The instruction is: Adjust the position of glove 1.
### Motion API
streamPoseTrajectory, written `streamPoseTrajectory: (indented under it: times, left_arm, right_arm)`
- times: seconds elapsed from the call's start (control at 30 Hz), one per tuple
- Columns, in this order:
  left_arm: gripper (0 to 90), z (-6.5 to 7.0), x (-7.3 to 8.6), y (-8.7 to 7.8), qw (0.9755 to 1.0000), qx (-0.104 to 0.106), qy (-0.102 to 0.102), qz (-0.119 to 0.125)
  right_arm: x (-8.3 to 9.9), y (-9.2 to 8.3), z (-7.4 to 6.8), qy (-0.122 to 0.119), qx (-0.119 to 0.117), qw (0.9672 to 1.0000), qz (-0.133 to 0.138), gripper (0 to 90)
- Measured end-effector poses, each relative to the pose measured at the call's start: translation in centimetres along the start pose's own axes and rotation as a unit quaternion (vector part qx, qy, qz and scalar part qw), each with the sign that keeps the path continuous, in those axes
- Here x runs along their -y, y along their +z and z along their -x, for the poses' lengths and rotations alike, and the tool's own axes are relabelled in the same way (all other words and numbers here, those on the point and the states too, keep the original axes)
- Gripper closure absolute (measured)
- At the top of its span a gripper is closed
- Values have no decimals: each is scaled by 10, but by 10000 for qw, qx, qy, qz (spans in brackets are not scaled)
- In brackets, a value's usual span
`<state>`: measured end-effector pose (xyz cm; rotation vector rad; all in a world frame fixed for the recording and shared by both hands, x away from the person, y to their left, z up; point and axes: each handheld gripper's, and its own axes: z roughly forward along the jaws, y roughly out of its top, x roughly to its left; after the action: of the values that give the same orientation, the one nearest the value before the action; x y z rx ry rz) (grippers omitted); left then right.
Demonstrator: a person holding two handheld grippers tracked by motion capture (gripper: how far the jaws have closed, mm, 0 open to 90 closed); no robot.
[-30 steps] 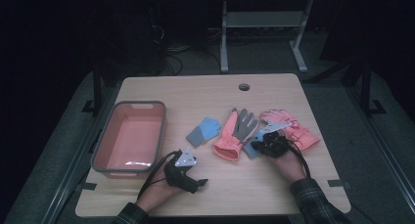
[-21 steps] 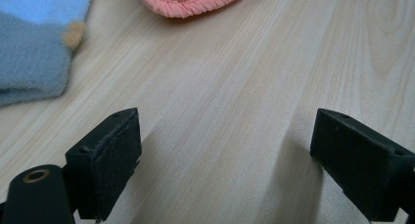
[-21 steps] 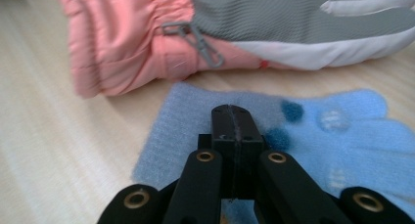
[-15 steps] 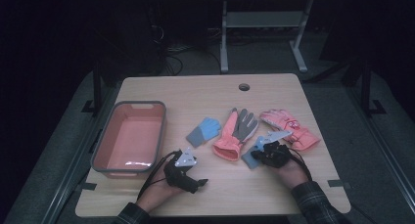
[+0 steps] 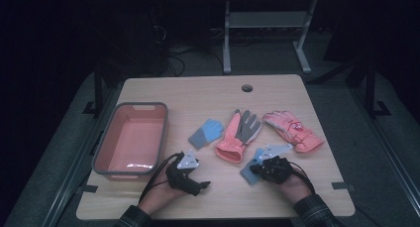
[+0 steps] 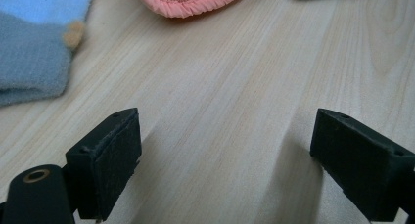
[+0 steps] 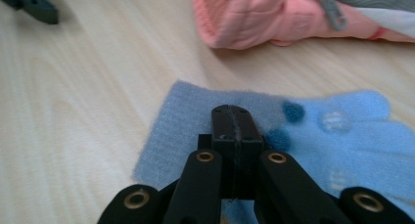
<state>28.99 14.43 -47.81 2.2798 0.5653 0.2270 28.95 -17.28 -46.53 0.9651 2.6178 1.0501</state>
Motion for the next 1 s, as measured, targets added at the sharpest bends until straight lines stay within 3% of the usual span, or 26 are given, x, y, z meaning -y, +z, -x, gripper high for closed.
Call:
streamPoseTrajectory:
  times: [0.6, 0.83, 1.0]
  left_arm:
    - [110, 0, 0, 0, 10000, 4, -25, 24]
    - [110, 0, 0, 0, 10000, -2, 10, -3]
    - [110, 1, 0, 1, 10000, 4, -45, 38]
  right_arm:
    - [-6, 8, -34, -265, -441, 9987, -43, 900]
    - [0, -10, -14, -58, -177, 9997, 124, 900]
    - [13, -17, -6, 20, -94, 9999, -28, 900]
